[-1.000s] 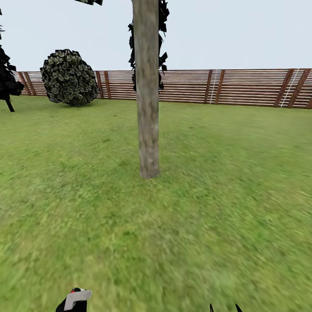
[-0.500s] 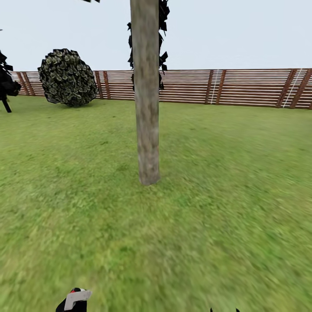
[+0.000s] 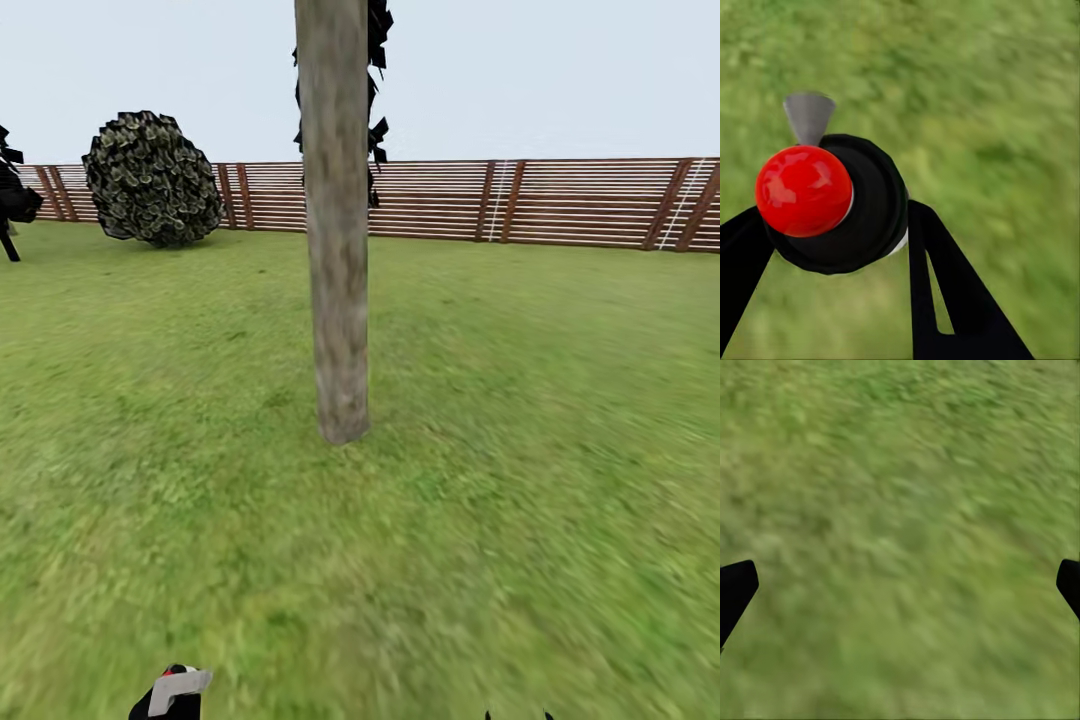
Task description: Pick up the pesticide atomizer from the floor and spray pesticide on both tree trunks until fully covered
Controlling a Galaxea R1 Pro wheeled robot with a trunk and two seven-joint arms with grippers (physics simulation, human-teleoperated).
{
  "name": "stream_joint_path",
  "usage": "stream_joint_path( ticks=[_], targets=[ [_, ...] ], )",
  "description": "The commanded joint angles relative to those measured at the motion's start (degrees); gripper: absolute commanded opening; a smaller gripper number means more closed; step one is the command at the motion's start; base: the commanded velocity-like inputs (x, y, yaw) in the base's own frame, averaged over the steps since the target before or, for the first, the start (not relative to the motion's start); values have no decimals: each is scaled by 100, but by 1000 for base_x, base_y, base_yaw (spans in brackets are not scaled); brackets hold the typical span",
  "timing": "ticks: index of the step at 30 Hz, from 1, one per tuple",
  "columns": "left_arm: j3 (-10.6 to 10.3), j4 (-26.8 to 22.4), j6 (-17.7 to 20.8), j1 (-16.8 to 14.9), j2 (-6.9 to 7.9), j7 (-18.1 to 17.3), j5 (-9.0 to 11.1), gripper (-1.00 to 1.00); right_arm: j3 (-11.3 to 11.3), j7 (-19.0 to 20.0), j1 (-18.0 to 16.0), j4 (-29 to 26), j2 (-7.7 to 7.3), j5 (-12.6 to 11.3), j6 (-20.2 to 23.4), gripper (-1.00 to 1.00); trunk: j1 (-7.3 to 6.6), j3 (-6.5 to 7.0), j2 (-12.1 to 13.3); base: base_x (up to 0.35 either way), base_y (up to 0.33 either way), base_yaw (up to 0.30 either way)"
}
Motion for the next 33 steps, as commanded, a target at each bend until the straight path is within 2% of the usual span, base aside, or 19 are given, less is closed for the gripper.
stream_joint_path(
  ticks=[1, 8, 33],
  targets=[
    [3, 4, -20, -4, 0, 1, 13, -100, 4, -44, -3, 3, 3, 38, -10, 100, 3, -5, -2, 338, 0, 87],
    [4, 4, -23, -4, 0, 1, 13, -100, -4, -52, -3, 2, 8, 31, -12, 100, 3, -6, -2, 338, 0, 117],
    [4, 4, -23, -4, 4, 1, 13, -100, -6, -60, -3, 3, 8, 29, -15, 100, 3, -6, -2, 339, 0, 2]
  ],
)
